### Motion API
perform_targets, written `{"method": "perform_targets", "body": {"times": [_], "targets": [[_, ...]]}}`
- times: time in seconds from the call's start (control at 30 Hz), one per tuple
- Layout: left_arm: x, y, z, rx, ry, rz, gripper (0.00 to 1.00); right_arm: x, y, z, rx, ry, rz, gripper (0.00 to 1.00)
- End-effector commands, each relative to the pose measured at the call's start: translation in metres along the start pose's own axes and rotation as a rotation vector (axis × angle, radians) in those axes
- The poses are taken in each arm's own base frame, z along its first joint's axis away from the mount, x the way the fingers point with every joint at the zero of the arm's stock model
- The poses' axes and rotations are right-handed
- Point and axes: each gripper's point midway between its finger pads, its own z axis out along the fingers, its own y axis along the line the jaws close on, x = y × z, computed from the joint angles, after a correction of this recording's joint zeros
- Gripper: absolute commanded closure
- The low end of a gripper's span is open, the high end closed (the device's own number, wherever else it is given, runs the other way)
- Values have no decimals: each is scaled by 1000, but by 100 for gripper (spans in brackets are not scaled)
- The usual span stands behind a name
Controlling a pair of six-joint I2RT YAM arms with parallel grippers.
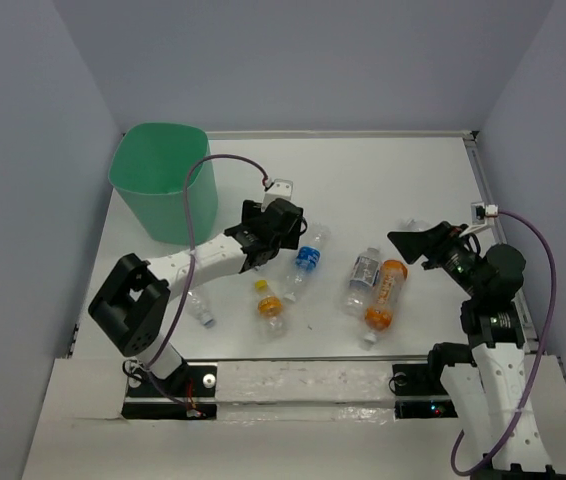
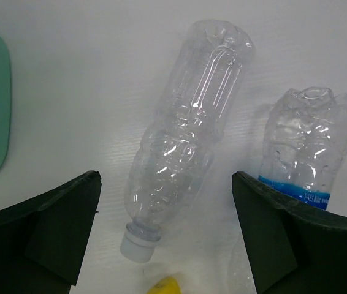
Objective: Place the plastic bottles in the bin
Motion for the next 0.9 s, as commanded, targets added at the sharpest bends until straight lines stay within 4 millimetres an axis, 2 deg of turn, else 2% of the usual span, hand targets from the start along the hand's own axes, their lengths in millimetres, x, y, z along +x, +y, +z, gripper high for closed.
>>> {"method": "perform_targets", "body": {"times": [0.0,0.13,0.17,0.23,0.4,0.47,0.5,0.53,0.57,0.67,0.73,0.77,0.87], "targets": [[-30,-1,14,-72,-72,51,1,2,7,4,-55,8,-17,9],[-32,-2,34,-82,-54,88,1,9,5,6,-60,35,-11,9],[-27,-1,43,-83,-32,102,1,9,4,6,-58,36,-20,9],[-32,-3,54,-44,-18,89,1,8,4,7,-57,40,-34,9],[-19,-14,81,9,39,129,1,9,4,7,-63,48,-28,9],[-28,-21,91,34,39,115,1,14,1,8,-58,58,-18,9],[-23,-18,95,25,53,119,1,15,0,8,-56,60,-18,9],[-33,-17,99,30,42,104,1,16,-3,9,-53,67,-14,9],[-30,-17,106,25,54,105,3,18,-4,10,-52,75,-11,9],[-34,-15,117,39,60,96,14,22,-7,12,-49,97,3,10],[-33,-9,124,35,66,82,27,20,-4,15,-69,93,-11,10],[-33,-7,126,31,64,72,40,22,-5,15,-69,95,-11,10],[-42,-5,121,63,53,29,53,23,-8,17,-64,104,-3,10]]}}
